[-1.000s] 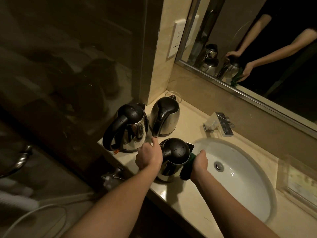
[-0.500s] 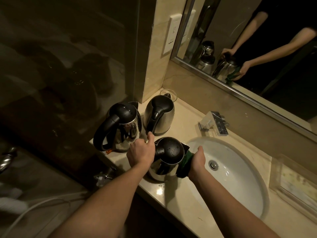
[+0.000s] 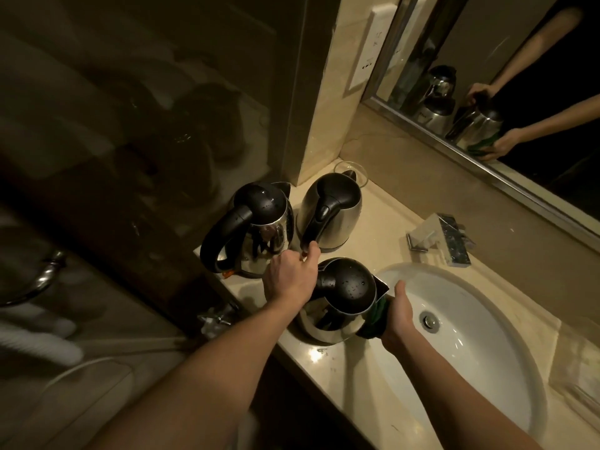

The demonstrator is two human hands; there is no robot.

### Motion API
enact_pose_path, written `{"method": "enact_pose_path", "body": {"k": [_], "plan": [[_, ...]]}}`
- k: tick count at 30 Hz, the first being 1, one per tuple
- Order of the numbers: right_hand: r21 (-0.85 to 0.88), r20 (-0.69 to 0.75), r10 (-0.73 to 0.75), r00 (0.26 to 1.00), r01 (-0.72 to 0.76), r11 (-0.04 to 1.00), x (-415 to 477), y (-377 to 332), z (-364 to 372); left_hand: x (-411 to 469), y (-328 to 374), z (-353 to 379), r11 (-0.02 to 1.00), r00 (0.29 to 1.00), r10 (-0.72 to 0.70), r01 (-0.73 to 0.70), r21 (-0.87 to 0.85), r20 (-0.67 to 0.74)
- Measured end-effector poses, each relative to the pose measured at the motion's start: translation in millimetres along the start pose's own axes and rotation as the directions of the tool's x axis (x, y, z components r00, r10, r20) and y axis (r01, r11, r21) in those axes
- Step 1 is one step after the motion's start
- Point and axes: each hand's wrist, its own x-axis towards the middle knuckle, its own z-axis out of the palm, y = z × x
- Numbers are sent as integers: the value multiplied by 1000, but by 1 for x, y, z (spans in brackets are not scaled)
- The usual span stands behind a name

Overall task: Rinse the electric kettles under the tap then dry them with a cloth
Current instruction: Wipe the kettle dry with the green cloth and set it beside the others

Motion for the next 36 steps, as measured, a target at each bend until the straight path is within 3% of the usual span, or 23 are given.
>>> {"method": "enact_pose_path", "body": {"k": [9, 17, 26, 30, 36], "plan": [[-157, 118, -64, 991, 83, 984, 2, -25, -6, 5, 3, -3, 997, 999, 1, -3, 71, 33], [-412, 269, -115, 956, 222, 884, 9, -53, -5, 8, 7, -4, 996, 999, -6, 1, 88, 50], [-471, 301, -92, 949, 232, 851, 27, -40, 2, 3, 6, -1, 988, 999, 46, -44, 149, -7], [-493, 397, -6, 918, 219, 842, 26, -49, -1, 3, 6, -1, 986, 999, 44, -42, 159, -11], [-495, 464, -62, 883, 317, 809, 13, -74, 3, 3, 8, -2, 982, 999, 46, -44, 185, -8]]}}
